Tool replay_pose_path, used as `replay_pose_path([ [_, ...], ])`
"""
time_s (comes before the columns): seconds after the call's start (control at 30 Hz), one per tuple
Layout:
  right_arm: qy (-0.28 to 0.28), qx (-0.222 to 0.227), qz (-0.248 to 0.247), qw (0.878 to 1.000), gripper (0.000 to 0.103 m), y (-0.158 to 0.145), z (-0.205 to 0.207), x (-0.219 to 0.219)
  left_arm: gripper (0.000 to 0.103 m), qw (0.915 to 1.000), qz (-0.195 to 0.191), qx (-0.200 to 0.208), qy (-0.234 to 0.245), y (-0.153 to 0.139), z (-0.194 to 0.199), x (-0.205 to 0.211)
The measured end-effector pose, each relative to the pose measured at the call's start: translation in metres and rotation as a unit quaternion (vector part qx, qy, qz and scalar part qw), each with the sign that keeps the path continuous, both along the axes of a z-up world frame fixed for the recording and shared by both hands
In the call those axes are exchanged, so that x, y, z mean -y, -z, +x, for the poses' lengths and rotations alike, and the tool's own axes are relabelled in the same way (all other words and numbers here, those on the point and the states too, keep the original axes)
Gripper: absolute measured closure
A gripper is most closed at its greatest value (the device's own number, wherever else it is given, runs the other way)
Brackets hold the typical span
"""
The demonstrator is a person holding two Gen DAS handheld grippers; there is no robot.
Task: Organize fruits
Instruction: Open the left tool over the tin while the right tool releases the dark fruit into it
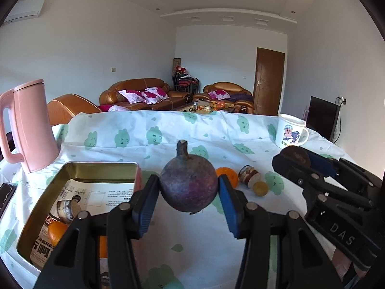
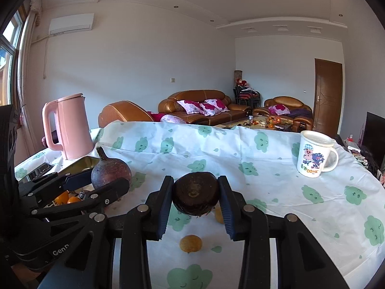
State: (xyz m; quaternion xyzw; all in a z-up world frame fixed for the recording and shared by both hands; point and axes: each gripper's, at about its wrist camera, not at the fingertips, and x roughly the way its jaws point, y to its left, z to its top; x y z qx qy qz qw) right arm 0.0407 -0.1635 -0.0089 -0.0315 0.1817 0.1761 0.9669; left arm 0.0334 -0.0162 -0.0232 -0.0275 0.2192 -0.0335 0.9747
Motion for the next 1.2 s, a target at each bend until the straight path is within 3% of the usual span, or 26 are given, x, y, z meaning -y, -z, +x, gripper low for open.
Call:
replay_pose_path([
  [0.33, -0.098, -0.026, 0.022, 0.995, 0.064, -0.014, 0.001, -0.071, 0.051, 0.9973, 0.013, -0.025, -0.067, 0.0, -0.019, -0.064],
  [0.73, -0.173, -0.055, 0.003, 0.983, 0.064, 0.002, -0.007, -0.137, 0.051, 0.9895, 0.013, -0.055, -0.133, 0.012, -0.037, -0.128],
  [1.03, -0.209, -0.112, -0.037, 0.971, 0.063, 0.038, -0.006, -0.164, 0.051, 0.9873, 0.019, -0.079, -0.137, 0.027, -0.042, -0.138],
  [1.2, -0.217, -0.128, -0.039, 0.967, 0.063, 0.042, -0.003, -0.164, 0.05, 0.9873, 0.03, -0.08, -0.134, 0.029, -0.043, -0.137],
])
